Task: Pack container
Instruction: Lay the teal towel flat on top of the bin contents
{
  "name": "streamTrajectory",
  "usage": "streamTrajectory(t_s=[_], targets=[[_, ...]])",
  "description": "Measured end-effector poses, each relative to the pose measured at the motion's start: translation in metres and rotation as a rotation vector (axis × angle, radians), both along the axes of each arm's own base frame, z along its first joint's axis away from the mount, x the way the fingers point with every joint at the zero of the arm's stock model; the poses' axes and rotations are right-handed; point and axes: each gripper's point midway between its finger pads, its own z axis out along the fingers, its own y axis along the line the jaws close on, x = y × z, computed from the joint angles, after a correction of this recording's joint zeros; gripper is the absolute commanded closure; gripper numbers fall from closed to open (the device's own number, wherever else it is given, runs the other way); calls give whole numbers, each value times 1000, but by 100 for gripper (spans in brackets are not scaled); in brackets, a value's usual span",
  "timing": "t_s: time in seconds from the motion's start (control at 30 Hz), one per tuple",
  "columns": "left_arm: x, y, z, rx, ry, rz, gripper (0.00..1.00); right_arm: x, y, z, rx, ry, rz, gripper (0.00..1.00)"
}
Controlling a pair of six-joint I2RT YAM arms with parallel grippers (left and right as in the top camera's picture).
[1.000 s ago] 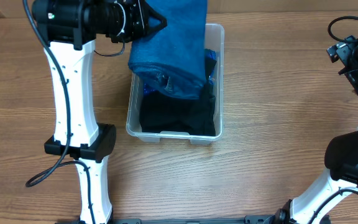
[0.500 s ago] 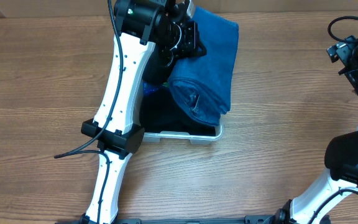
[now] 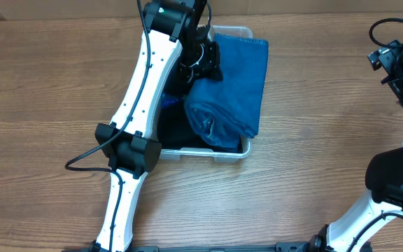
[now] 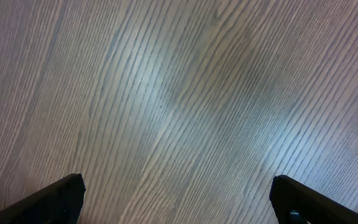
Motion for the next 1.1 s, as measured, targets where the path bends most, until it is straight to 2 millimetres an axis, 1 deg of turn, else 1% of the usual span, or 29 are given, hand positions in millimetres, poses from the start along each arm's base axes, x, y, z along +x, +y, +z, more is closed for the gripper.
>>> streamTrajectory(t_s=[0.1,0.17,0.27,0.3,0.33,0.37,0.4,0.43,0.47,0.5,0.53,0.57,0.6,0.67,0.73,0.77,0.8,0.83,0.87,0.97,1.03,1.1], targets=[[-5,4,-7,15,28,-18,52,0,0,0,0,0,0,0],[-4,5,-8,15,26,-23,50,0,0,0,0,0,0,0],[1,14,-7,8,27,-5,60,0,0,0,0,0,0,0],[4,19,-7,4,28,7,62,0,0,0,0,0,0,0],[7,25,-7,0,29,18,61,0,0,0,0,0,0,0],[11,32,-7,-2,31,34,54,0,0,0,0,0,1,0],[15,41,-7,-2,30,51,41,0,0,0,0,0,0,0],[20,52,-8,0,30,70,39,0,0,0,0,0,0,0],[23,60,-9,-1,31,89,27,0,0,0,0,0,1,0],[28,72,-9,3,30,114,10,0,0,0,0,0,0,0],[33,84,-9,3,29,140,7,0,0,0,0,0,1,0],[35,88,-9,5,29,150,7,0,0,0,0,0,0,0],[36,91,-9,6,23,146,7,0,0,0,0,0,0,0],[36,92,-10,13,22,147,13,0,0,0,0,0,0,0],[37,96,-11,35,10,139,22,0,0,0,0,1,0,0],[38,100,-13,53,3,139,28,0,0,0,0,0,0,0],[40,106,-14,73,-5,144,37,0,0,0,0,0,0,0],[42,109,-15,81,-14,143,50,0,0,0,0,0,0,0],[45,116,-15,95,-33,133,57,0,0,0,0,0,0,0],[49,129,-17,123,-56,124,60,0,0,0,0,0,0,0],[48,132,-18,135,-52,124,59,0,0,0,0,0,0,0],[45,129,-24,144,-29,122,60,0,0,0,0,0,0,0]])
